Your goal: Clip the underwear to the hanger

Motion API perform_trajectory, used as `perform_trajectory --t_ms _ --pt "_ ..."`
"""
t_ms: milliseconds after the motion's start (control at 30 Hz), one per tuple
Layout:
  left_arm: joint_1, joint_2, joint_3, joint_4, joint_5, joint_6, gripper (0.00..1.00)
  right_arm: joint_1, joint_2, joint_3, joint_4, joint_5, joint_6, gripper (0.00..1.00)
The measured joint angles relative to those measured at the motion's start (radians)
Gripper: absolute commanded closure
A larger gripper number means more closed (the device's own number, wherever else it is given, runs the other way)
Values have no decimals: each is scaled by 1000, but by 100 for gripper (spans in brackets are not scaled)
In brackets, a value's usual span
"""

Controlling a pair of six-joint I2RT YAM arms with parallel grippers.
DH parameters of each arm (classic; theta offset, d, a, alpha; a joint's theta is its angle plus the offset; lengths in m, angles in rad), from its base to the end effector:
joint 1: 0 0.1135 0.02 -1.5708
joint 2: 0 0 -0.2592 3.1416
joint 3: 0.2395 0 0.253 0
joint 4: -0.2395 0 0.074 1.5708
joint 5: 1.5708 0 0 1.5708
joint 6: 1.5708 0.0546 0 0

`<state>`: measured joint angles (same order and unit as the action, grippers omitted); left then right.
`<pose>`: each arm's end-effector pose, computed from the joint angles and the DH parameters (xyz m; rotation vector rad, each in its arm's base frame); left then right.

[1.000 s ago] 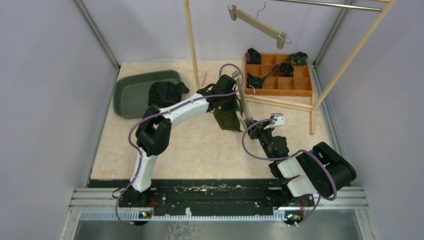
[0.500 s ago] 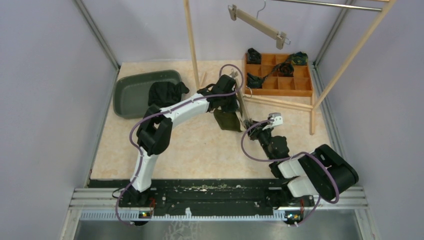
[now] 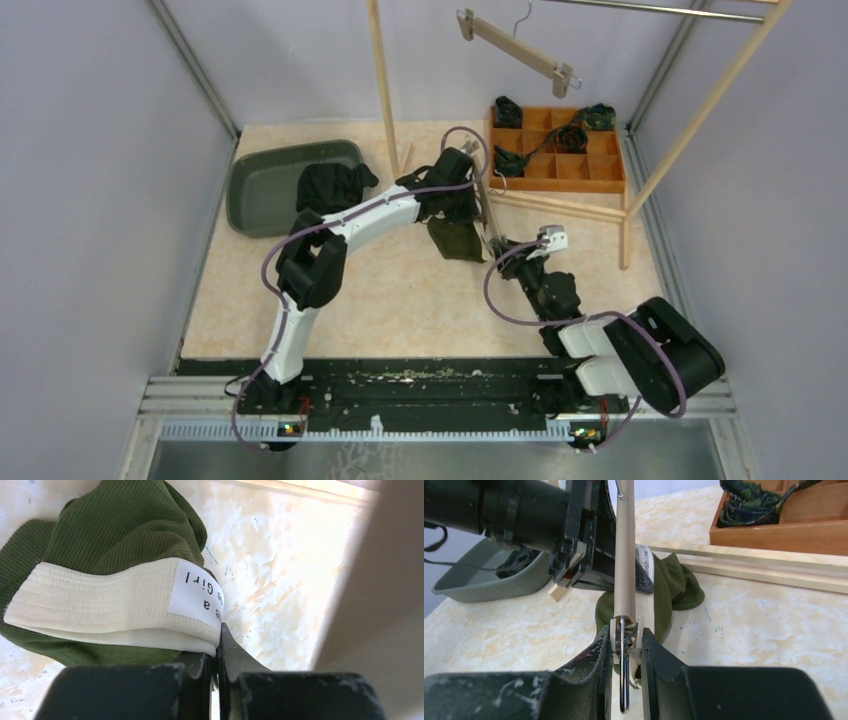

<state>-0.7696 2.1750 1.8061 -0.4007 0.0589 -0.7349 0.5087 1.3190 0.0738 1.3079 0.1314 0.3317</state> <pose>0.3643 -0.3575 0.2047 0.0741 2.4845 -0.7727 0.1946 0.1003 0.1589 -0.0285 1.5356 0.5735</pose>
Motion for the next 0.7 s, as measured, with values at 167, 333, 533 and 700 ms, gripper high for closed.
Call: perform_trajectory --t_ms 167,333,533,700 --pt "0 18 11 -3 11 6 89 0 -97 1 -77 46 -20 100" --pt "0 47 49 -5 26 11 83 0 -184 7 -176 103 -45 100" --pt "0 85 105 -10 44 19 60 -10 -265 6 -264 150 -51 100" --pt "0 98 127 -10 63 21 45 -33 -314 5 -311 157 -49 100"
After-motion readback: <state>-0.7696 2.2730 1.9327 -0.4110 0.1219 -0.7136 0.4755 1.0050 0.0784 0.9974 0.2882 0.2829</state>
